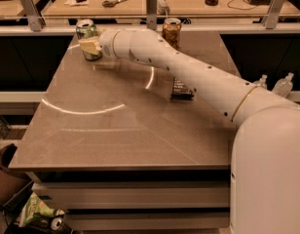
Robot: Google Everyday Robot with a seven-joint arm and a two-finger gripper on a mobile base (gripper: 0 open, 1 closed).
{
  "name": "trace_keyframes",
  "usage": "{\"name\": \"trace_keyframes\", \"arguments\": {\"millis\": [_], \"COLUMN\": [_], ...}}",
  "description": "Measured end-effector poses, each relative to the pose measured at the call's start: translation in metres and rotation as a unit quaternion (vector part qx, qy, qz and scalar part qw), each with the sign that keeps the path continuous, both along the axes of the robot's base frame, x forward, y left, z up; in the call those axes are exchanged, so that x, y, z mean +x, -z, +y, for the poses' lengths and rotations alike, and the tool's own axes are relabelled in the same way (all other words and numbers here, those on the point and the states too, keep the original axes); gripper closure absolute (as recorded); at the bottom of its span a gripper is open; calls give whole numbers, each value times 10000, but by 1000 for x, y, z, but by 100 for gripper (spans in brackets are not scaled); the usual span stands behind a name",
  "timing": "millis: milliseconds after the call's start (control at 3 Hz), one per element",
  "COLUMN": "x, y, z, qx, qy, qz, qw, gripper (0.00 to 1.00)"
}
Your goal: Knock green can over
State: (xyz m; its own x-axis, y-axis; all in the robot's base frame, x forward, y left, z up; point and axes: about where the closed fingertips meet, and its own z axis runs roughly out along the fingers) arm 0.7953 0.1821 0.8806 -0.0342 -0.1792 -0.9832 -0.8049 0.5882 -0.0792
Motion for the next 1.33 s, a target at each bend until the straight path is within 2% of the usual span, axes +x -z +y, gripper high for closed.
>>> {"name": "trace_keyframes", "arguments": {"millis": [333,667,1000,1333], "x": [-1,-5,-13,-22], "y": [-2,-10,-23,-33], "z": [-1,-11,-26,-38], "qx": [-85,-371,-780,-1214], "qy": [-18,17,89,160], "qz": [59,234,443,658], "qw": [9999,9990,9959,9903], "gripper": [100,100,100,100]}}
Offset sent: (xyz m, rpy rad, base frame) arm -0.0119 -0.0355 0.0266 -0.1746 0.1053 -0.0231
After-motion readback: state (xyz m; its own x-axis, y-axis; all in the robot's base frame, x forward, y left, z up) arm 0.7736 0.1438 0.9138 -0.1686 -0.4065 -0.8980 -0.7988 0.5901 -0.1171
